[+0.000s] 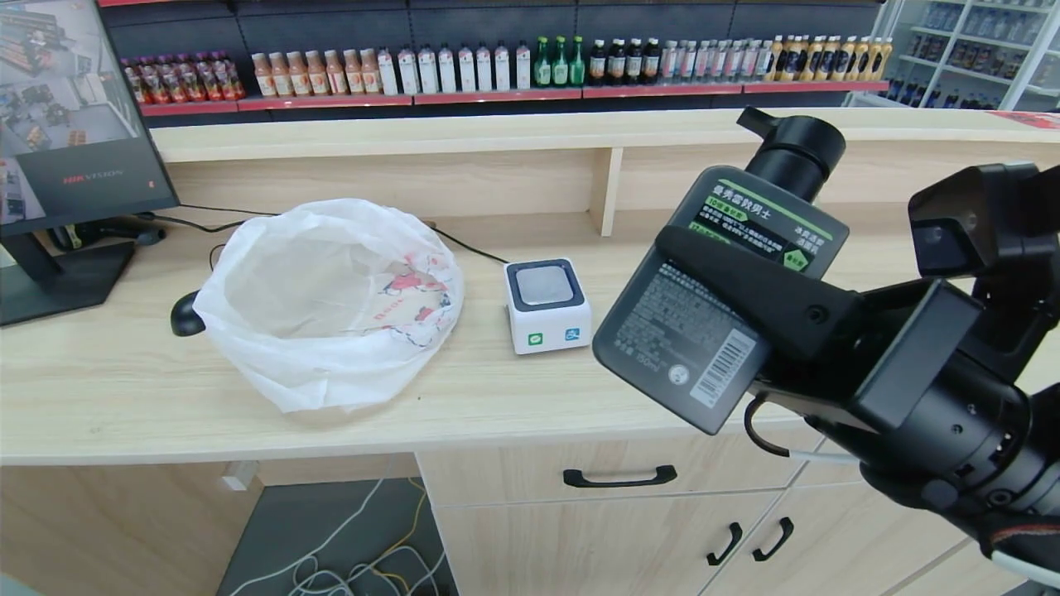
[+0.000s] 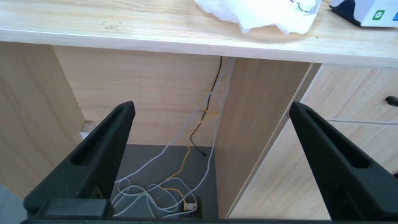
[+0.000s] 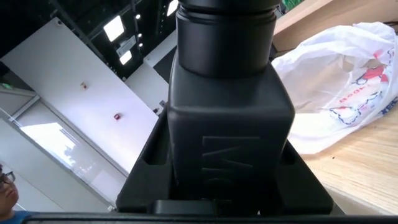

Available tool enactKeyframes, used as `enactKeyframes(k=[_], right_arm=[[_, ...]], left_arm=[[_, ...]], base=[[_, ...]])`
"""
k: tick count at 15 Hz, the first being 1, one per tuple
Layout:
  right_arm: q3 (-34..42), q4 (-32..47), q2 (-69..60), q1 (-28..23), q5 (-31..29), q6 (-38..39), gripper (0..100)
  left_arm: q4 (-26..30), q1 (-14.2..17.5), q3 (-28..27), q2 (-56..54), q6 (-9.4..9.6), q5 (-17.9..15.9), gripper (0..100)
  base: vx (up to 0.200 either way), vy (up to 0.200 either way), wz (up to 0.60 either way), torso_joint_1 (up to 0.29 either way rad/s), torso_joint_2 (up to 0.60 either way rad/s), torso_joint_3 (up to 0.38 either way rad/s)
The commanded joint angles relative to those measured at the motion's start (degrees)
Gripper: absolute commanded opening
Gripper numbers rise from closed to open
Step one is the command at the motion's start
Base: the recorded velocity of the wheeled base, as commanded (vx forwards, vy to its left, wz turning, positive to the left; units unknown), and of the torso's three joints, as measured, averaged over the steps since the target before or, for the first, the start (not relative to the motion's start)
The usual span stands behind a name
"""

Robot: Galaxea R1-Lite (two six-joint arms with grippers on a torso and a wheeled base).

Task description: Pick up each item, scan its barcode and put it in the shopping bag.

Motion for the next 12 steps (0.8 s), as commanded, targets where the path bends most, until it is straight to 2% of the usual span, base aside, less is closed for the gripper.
enactKeyframes(k=[1,6,9,10,12], right_arm=[[0.0,-0.1,0.1,0.2,0.0,-0.1,0],[1.8,-0.1,0.2,0.2,0.0,-4.5,0],[4.0,0.2,0.9,-0.2,-1.0,-11.4,0],[4.6,0.3,1.1,-0.3,-2.1,-13.5,0],[5.6,0.3,2.7,-0.9,-8.3,-20.5,0]], left_arm=[[0.0,0.0,0.0,0.0,-0.04,0.0,100],[0.0,0.0,0.0,0.0,-0.04,0.0,100],[0.0,0.0,0.0,0.0,-0.04,0.0,100],[0.0,0.0,0.0,0.0,-0.04,0.0,100],[0.0,0.0,0.0,0.0,-0.04,0.0,100]], base=[[0.000,0.000,0.00,0.000,0.00,0.000],[0.000,0.000,0.00,0.000,0.00,0.000],[0.000,0.000,0.00,0.000,0.00,0.000],[0.000,0.000,0.00,0.000,0.00,0.000],[0.000,0.000,0.00,0.000,0.00,0.000]])
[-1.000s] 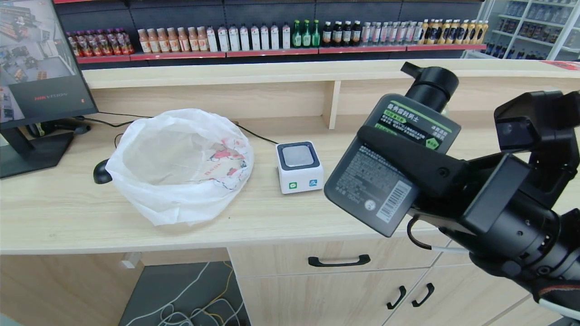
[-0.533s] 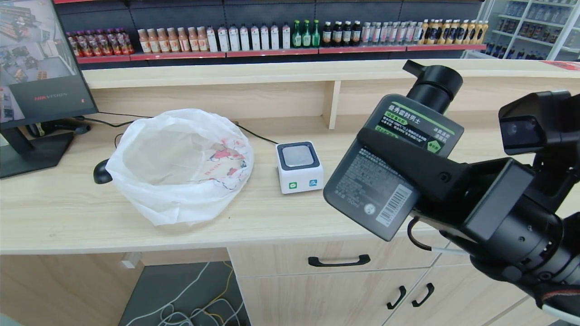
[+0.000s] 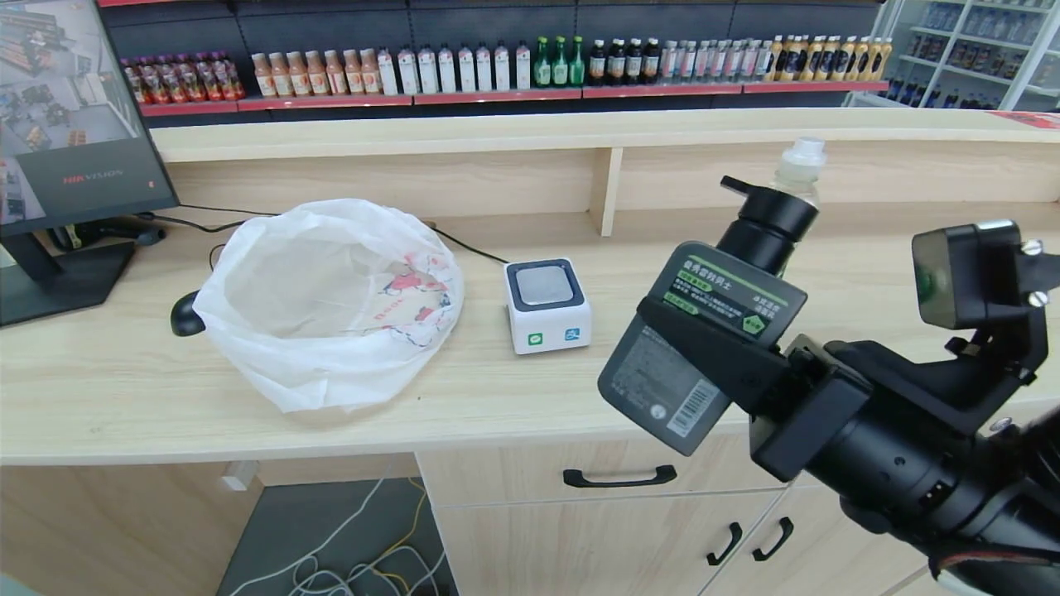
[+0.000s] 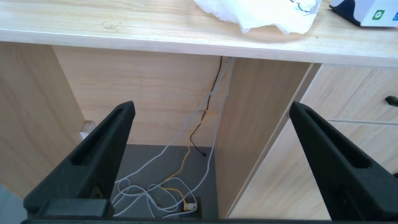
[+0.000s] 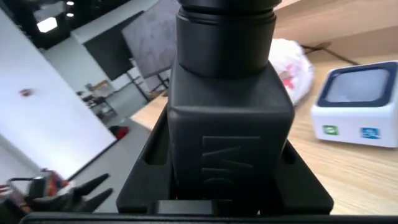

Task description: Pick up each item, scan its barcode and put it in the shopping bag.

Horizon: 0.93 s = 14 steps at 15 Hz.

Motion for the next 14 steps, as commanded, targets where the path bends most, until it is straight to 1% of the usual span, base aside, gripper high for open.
enactKeyframes(k=[1,2,3,4,5,6,7,8,9,10,12,14], right_arm=[[0.7,0.0,1.2,-0.2,-2.4,-3.4,0],[0.6,0.0,1.2,-0.3,-4.6,-7.5,0],[-0.2,0.0,1.3,-1.2,-5.9,-10.0,0],[-0.7,-0.4,1.4,-3.2,-6.4,-12.5,0],[-0.3,-1.0,0.8,-5.8,-7.5,-16.9,0],[0.2,-1.9,0.0,-6.7,-9.4,-19.7,0],[-0.2,-2.1,-0.7,-7.4,-11.6,-21.3,0],[0.2,-2.3,-1.3,-10.0,-14.3,-22.5,0],[1.5,-3.1,-2.5,-14.2,-15.3,-23.5,0],[1.9,-3.7,-3.5,-16.5,-14.8,-24.9,0],[4.3,-3.7,-4.8,-16.8,-14.6,-25.6,0],[4.1,-3.7,-4.4,-17.7,-14.8,-25.4,0]], left_arm=[[0.0,0.0,0.0,0.0,-0.02,0.0,100],[0.0,0.0,0.0,0.0,-0.02,0.0,100],[0.0,0.0,0.0,0.0,-0.02,0.0,100],[0.0,0.0,0.0,0.0,-0.02,0.0,100],[0.0,0.0,0.0,0.0,-0.02,0.0,100],[0.0,0.0,0.0,0.0,-0.02,0.0,100],[0.0,0.0,0.0,0.0,-0.02,0.0,100],[0.0,0.0,0.0,0.0,-0.02,0.0,100],[0.0,0.0,0.0,0.0,-0.02,0.0,100],[0.0,0.0,0.0,0.0,-0.02,0.0,100],[0.0,0.0,0.0,0.0,-0.02,0.0,100],[0.0,0.0,0.0,0.0,-0.02,0.0,100]], base=[[0.000,0.000,0.00,0.000,0.00,0.000],[0.000,0.000,0.00,0.000,0.00,0.000],[0.000,0.000,0.00,0.000,0.00,0.000],[0.000,0.000,0.00,0.000,0.00,0.000],[0.000,0.000,0.00,0.000,0.00,0.000],[0.000,0.000,0.00,0.000,0.00,0.000],[0.000,0.000,0.00,0.000,0.00,0.000],[0.000,0.000,0.00,0.000,0.00,0.000],[0.000,0.000,0.00,0.000,0.00,0.000],[0.000,0.000,0.00,0.000,0.00,0.000],[0.000,0.000,0.00,0.000,0.00,0.000],[0.000,0.000,0.00,0.000,0.00,0.000]])
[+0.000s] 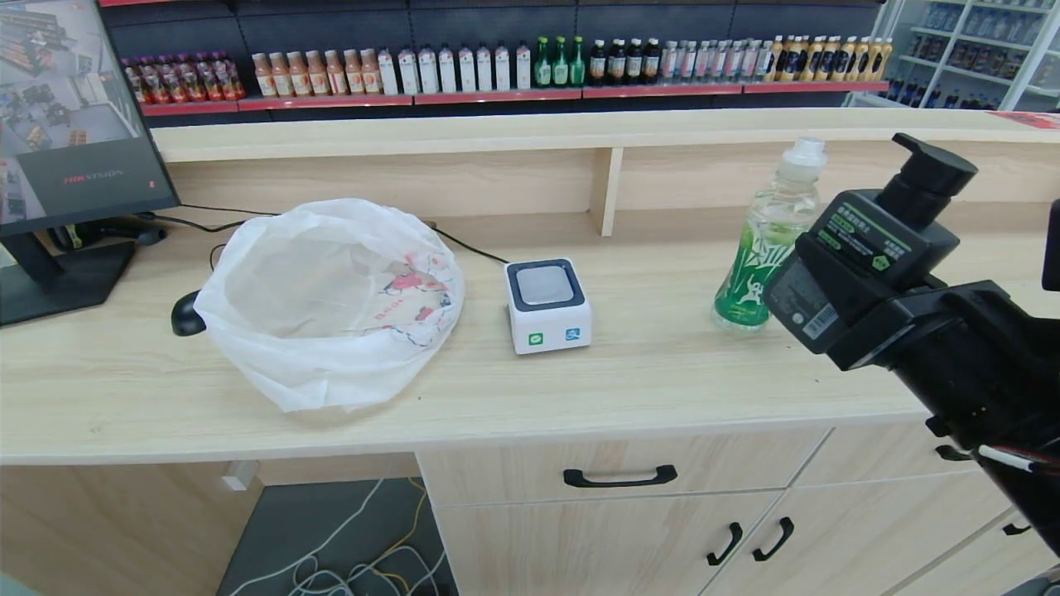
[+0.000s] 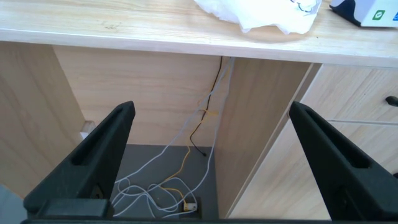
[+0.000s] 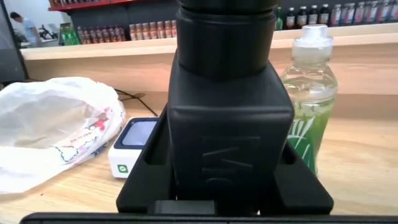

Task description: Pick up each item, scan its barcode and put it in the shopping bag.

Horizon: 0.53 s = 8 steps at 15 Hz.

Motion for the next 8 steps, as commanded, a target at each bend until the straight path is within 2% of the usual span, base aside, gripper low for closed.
enactKeyframes(k=[1,6,8], right_arm=[[0.4,0.0,0.4,-2.1,0.0,0.1,0],[-3.5,-0.2,4.9,-3.2,1.5,-0.2,0],[-4.3,-0.3,5.7,-3.2,1.4,-0.2,0]], left_arm=[[0.0,0.0,0.0,0.0,-0.10,0.0,100],[0.0,0.0,0.0,0.0,-0.02,0.0,100],[0.1,0.0,0.0,0.0,-0.02,0.0,100]], base=[[0.000,0.000,0.00,0.000,0.00,0.000],[0.000,0.000,0.00,0.000,0.00,0.000],[0.000,0.200,0.00,0.000,0.00,0.000]])
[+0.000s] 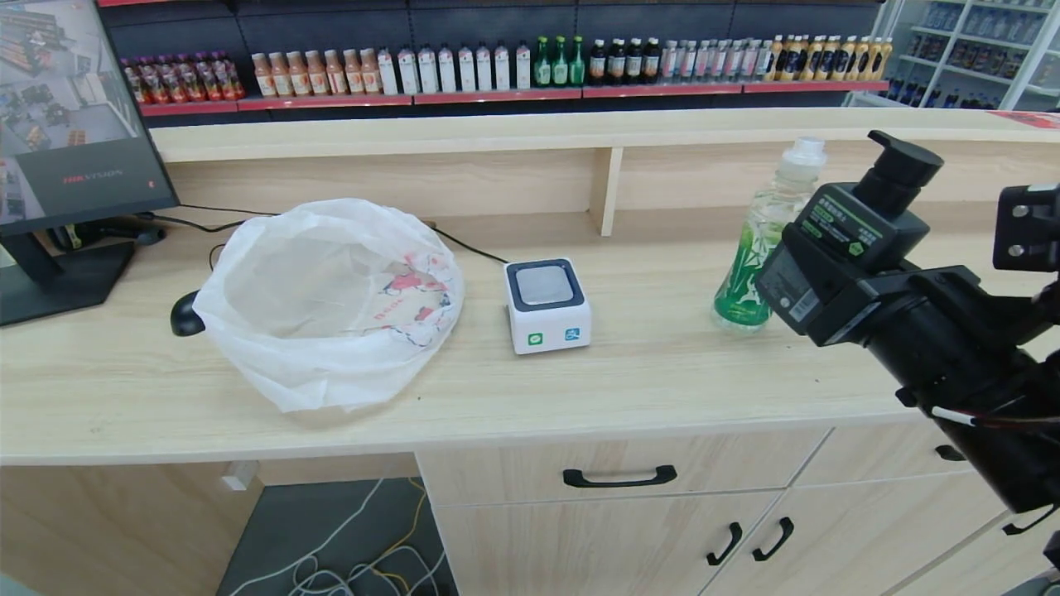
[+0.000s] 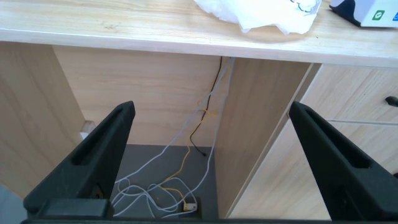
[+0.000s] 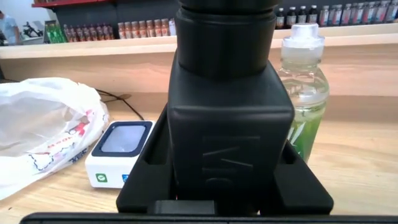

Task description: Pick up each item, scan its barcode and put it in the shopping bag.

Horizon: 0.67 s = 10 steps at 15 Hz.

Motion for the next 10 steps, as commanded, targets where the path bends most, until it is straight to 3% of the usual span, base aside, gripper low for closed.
enactKeyframes(k=[1,10], right_arm=[[-0.6,-0.4,1.6,0.0,0.0,-0.3,0],[-0.5,-1.6,1.2,0.6,-0.1,-1.1,0]], left_arm=[[0.0,0.0,0.0,0.0,-0.06,0.0,100],[0.0,0.0,0.0,0.0,-0.06,0.0,100]], base=[[0.000,0.200,0.00,-0.002,0.00,-0.002],[0.000,0.200,0.00,0.004,0.00,0.002]])
